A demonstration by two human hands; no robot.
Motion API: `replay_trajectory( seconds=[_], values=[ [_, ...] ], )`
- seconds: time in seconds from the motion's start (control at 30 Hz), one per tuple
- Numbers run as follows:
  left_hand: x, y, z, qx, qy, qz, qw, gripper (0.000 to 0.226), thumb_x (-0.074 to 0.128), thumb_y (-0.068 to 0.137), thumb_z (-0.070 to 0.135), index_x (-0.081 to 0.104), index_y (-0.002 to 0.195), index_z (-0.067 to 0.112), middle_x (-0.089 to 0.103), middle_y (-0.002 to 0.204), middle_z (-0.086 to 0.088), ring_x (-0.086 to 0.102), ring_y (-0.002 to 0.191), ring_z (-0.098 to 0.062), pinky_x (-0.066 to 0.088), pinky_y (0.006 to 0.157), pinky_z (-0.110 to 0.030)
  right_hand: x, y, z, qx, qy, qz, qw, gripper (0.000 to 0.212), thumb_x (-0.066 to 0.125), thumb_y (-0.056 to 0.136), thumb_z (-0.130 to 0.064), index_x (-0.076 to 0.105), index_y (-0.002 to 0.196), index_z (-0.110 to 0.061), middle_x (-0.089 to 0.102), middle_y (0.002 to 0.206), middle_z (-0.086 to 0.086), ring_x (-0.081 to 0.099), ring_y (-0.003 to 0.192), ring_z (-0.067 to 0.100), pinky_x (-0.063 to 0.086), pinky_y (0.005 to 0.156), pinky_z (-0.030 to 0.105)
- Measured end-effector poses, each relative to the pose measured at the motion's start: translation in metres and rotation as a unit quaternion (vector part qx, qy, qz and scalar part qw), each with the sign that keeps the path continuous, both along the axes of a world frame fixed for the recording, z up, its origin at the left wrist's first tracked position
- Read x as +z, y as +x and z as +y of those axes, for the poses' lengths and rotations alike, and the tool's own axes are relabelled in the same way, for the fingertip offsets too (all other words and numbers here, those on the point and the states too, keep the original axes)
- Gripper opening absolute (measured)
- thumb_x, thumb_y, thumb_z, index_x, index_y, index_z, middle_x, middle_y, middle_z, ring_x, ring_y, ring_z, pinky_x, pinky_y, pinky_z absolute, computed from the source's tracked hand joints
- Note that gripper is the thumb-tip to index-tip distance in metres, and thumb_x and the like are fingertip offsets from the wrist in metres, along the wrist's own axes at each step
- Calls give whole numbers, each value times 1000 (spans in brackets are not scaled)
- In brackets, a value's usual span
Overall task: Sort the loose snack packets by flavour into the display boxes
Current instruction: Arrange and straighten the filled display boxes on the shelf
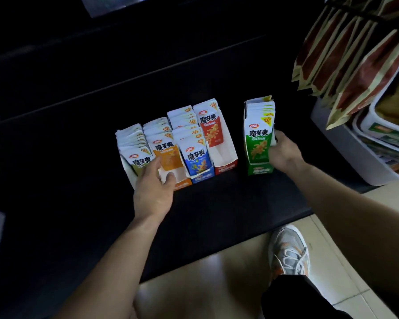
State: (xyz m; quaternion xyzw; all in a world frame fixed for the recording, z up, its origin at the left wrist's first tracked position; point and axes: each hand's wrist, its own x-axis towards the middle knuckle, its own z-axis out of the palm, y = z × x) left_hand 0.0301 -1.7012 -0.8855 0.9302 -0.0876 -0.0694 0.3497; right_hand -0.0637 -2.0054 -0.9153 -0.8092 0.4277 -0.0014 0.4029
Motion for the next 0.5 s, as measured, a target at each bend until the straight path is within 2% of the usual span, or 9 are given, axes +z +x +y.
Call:
replay_trajectory(
  seconds=[0.07,0.13,0.27,0.37,0.43,0.5],
  values=[
    [-4,7,10,38,29,-24,999,57,65,93,32,44,146,28,50,143,-1,51,128,-23,48,103,-44,-3,16,-4,7,0,-4,1000,54,48,98,-12,39,150,-25,61,121,8,58,94,31,45,76,33],
    [-9,10,16,71,55,-30,995,61,67,91,34,42,146,28,42,146,-5,42,133,-27,45,103,-45,-5,30,-6,12,0,-6,1000,54,45,99,-11,39,151,-27,60,119,5,57,88,26,46,74,31],
    [-22,14,24,102,93,-24,990,79,71,87,38,28,152,25,29,151,-8,29,134,-31,41,102,-47,-7,55,-3,41,-13,-20,999,53,44,99,-13,42,150,-30,61,132,7,61,102,27,52,84,33],
    [-27,23,25,117,81,-43,989,87,75,84,37,23,152,23,24,153,-10,27,133,-34,40,101,-48,-6,64,-1,42,-11,-13,999,53,44,100,-12,39,151,-25,59,136,10,58,96,24,50,79,31],
    [-26,31,25,146,56,-34,987,89,76,83,34,22,152,23,23,154,-12,29,135,-36,39,104,-50,-5,61,1,31,-6,-14,999,50,46,102,-20,40,151,-23,59,136,11,60,99,26,52,85,35],
    [-25,36,26,161,22,6,987,95,76,83,33,15,155,24,27,154,-11,36,136,-35,40,105,-50,-6,54,5,22,-3,-15,1000,52,49,102,-35,37,150,-20,56,140,12,59,115,32,50,96,40]
  ],
)
